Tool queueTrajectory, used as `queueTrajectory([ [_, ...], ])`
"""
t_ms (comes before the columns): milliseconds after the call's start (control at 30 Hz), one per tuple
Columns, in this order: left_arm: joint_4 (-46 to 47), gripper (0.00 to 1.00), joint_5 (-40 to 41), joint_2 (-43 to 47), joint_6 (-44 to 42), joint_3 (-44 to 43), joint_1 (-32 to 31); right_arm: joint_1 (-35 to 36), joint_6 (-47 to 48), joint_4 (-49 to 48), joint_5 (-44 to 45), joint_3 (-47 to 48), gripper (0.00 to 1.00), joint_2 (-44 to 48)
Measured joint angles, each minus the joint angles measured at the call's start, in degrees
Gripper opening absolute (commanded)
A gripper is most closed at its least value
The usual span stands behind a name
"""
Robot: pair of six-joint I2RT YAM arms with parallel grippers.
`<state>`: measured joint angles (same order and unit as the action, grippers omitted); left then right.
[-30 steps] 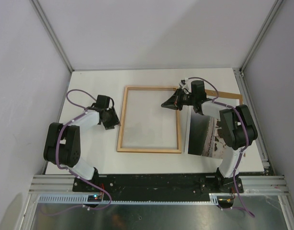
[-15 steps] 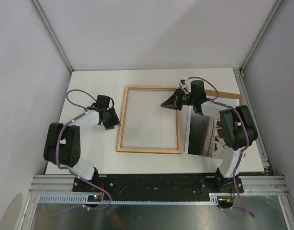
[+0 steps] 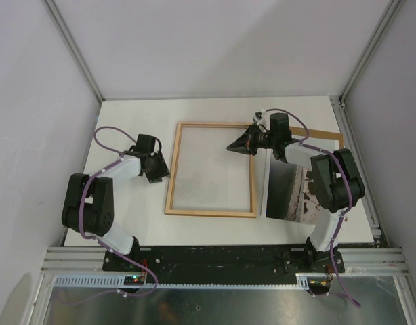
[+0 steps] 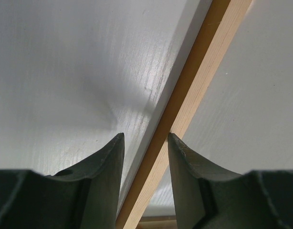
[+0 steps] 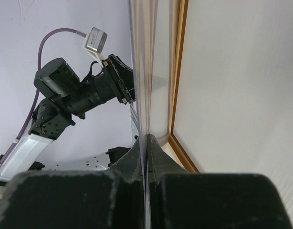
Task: Put the photo into the frame
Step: Place the glass panel at the center of the board.
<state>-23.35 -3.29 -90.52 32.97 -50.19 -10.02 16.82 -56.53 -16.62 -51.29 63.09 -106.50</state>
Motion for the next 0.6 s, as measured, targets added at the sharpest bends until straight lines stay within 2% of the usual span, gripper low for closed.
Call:
queueTrajectory([
  [600,0.04,0.46,-0.07,-0.07,0.0,-0.02,-0.02,0.11,-0.22,0.28,0.11,0.0,0.0,0.0],
])
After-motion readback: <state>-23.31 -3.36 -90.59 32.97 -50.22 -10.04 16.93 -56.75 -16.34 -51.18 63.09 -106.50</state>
